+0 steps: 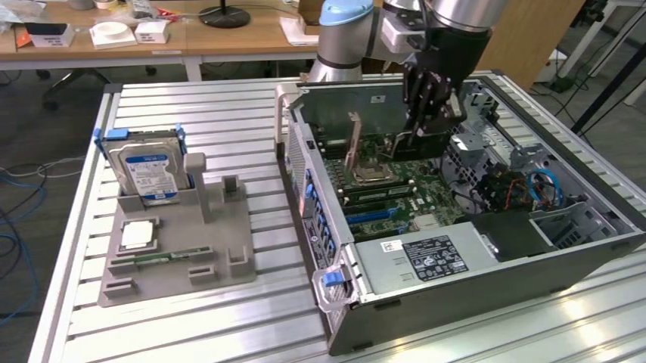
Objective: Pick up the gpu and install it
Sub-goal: 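Insert the gpu into the slot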
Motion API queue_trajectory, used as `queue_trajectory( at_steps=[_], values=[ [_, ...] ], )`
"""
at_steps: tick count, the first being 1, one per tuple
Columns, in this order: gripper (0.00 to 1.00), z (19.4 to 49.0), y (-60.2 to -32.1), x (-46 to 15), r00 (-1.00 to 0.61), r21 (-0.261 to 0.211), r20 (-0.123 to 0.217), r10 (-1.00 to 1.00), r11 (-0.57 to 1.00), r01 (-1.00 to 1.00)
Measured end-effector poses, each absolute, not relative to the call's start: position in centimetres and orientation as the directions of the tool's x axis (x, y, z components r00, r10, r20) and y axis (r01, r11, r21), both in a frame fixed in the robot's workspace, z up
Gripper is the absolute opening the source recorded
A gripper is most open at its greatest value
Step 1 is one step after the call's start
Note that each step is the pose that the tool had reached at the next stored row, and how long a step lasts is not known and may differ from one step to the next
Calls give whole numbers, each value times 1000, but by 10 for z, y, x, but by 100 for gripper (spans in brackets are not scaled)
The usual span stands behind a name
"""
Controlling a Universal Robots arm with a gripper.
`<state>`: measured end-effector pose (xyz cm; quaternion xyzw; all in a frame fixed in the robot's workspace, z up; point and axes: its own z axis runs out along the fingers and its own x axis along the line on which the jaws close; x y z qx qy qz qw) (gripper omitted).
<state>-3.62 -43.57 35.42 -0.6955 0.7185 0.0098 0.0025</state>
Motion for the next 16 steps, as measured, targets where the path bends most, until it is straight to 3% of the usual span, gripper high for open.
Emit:
queue_trajectory(
  at_steps=[6,16],
  values=[
    [26,349,-437,-37,-38,51,-16,-999,37,-998],
    [26,343,-444,-37,-38,51,-15,-999,37,-998]
  ],
)
